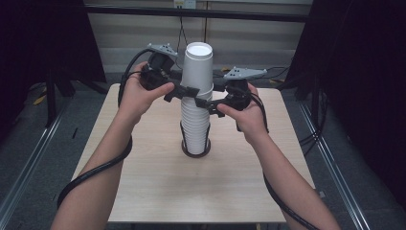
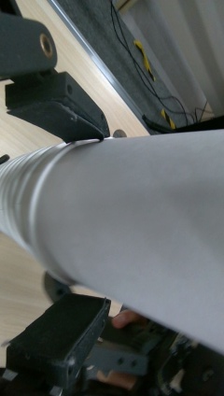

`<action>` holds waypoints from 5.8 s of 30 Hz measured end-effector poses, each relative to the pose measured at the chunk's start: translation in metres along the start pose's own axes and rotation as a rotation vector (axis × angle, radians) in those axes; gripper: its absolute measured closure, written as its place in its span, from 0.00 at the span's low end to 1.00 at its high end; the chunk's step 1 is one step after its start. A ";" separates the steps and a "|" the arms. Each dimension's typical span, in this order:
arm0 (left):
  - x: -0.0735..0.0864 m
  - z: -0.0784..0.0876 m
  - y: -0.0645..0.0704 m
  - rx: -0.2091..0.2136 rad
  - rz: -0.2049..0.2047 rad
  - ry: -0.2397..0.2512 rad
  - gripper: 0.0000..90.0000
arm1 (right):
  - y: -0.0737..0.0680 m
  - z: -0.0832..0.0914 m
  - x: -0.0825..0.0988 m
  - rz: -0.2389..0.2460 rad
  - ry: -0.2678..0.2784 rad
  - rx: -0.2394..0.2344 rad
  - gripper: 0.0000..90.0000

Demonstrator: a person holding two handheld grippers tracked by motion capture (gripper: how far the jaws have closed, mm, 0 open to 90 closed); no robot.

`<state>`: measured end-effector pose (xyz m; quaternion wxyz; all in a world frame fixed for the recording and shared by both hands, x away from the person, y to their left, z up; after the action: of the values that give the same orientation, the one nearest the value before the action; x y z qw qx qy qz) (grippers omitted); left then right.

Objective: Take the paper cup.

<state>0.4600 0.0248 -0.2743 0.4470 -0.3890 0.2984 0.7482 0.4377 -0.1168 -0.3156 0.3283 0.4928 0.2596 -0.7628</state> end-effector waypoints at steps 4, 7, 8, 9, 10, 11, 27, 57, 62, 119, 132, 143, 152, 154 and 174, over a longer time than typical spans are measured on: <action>-0.002 -0.006 -0.001 0.002 0.005 0.015 0.13 | 0.000 -0.002 0.001 -0.007 0.006 0.004 0.14; -0.003 -0.013 -0.002 0.003 0.014 0.022 0.10 | 0.001 -0.003 0.001 -0.006 0.013 0.002 0.14; -0.003 -0.014 -0.003 0.007 0.011 0.024 0.09 | 0.000 -0.003 0.001 -0.007 0.013 0.002 0.14; -0.003 -0.016 -0.002 0.009 0.013 0.025 0.08 | 0.000 -0.003 0.001 -0.006 0.014 0.002 0.14; -0.003 -0.018 -0.003 0.007 0.009 0.025 0.07 | 0.000 -0.003 0.001 -0.007 0.014 0.002 0.14; -0.003 -0.021 -0.003 0.010 0.002 0.022 0.06 | 0.000 -0.003 0.001 -0.006 0.015 0.003 0.14; -0.003 -0.032 -0.002 0.000 0.038 0.037 0.07 | 0.000 -0.004 0.001 0.001 0.025 0.011 0.13; -0.029 -0.011 -0.001 -0.017 0.070 0.110 0.11 | -0.001 -0.005 0.002 0.010 0.015 0.020 0.13; -0.032 -0.009 -0.001 -0.018 0.074 0.115 0.11 | -0.002 -0.005 0.003 0.012 0.018 0.018 0.13; -0.054 0.032 0.002 -0.046 0.070 0.183 0.11 | -0.003 -0.006 0.007 0.034 -0.007 0.034 0.13; -0.046 0.049 -0.003 -0.064 0.069 0.174 0.12 | -0.003 -0.003 0.008 0.046 -0.013 0.035 0.14; -0.031 0.069 -0.008 -0.072 0.079 0.178 0.12 | -0.003 -0.003 0.008 0.053 -0.018 0.042 0.14; -0.013 0.083 -0.012 -0.087 0.092 0.175 0.12 | -0.003 -0.001 0.012 0.055 -0.025 0.040 0.15; -0.009 0.086 -0.012 -0.088 0.090 0.168 0.12 | -0.003 0.000 0.013 0.058 -0.029 0.041 0.15; 0.048 0.090 -0.017 -0.121 0.091 0.100 0.14 | -0.007 0.019 0.029 0.072 -0.029 0.003 0.16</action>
<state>0.4325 0.1245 -0.2704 0.3727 -0.4380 0.2919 0.7642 0.4126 -0.1333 -0.3341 0.3585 0.4912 0.2358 -0.7581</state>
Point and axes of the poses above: each handheld gripper's, and its own axes: z roughly backward along the jaws, x roughly out of its underside, y roughly to its right, the point moved 6 cm from there along -z, roughly forward along the jaws
